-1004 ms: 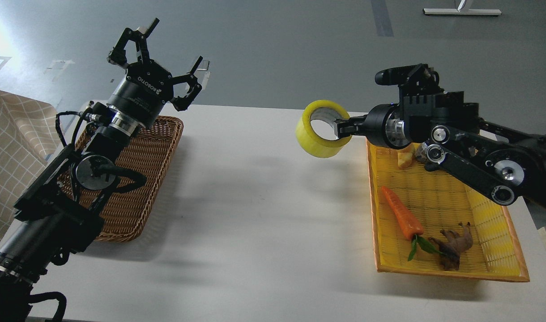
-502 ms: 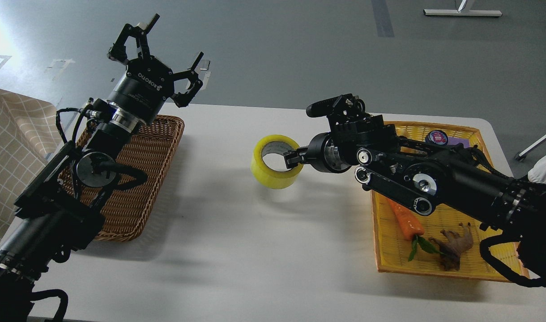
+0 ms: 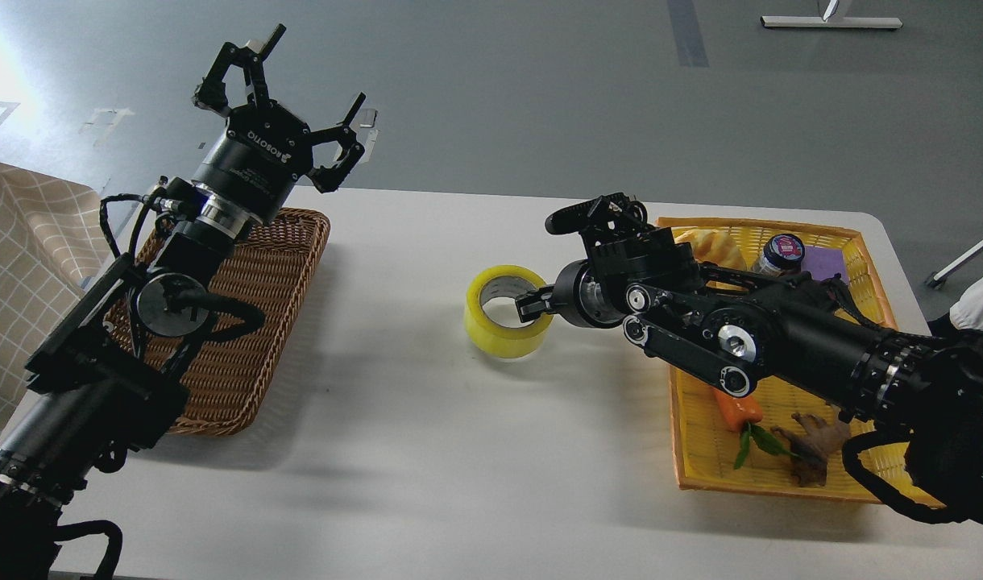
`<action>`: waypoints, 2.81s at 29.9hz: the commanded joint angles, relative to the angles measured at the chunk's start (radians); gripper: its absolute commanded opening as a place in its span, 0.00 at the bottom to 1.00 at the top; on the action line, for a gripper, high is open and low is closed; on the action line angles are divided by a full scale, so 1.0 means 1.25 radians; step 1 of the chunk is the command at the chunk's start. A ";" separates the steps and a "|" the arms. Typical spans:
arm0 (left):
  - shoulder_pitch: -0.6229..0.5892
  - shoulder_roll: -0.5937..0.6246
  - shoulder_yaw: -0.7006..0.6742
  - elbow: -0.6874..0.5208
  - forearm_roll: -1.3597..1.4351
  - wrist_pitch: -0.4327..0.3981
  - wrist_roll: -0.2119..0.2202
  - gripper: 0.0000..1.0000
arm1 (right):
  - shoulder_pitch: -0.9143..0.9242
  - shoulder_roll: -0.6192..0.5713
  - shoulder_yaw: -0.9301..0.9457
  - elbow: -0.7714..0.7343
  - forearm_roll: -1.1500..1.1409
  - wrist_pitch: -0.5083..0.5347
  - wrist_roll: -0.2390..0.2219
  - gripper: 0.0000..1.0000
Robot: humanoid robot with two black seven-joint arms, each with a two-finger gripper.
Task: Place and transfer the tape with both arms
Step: 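Carry the tape roll out of the tray toward the table center, then lower the tape roll onto the table and open the right gripper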
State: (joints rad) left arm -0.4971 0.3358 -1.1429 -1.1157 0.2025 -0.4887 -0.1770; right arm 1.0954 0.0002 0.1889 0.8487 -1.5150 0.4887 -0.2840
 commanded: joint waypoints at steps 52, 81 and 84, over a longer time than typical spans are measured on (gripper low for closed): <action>-0.001 0.000 0.000 -0.001 -0.001 0.000 -0.001 0.98 | -0.018 0.000 -0.014 0.017 0.011 0.000 0.000 0.33; 0.000 0.003 0.001 0.000 0.000 0.000 -0.001 0.98 | -0.030 -0.032 0.094 0.180 0.014 0.000 0.000 0.95; 0.001 0.003 0.001 0.000 -0.001 0.000 -0.001 0.98 | -0.031 -0.101 0.142 0.225 0.028 0.000 0.000 0.98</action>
State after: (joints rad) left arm -0.4966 0.3393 -1.1412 -1.1151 0.2022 -0.4887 -0.1780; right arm 1.0588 -0.0534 0.3101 1.0764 -1.4960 0.4887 -0.2838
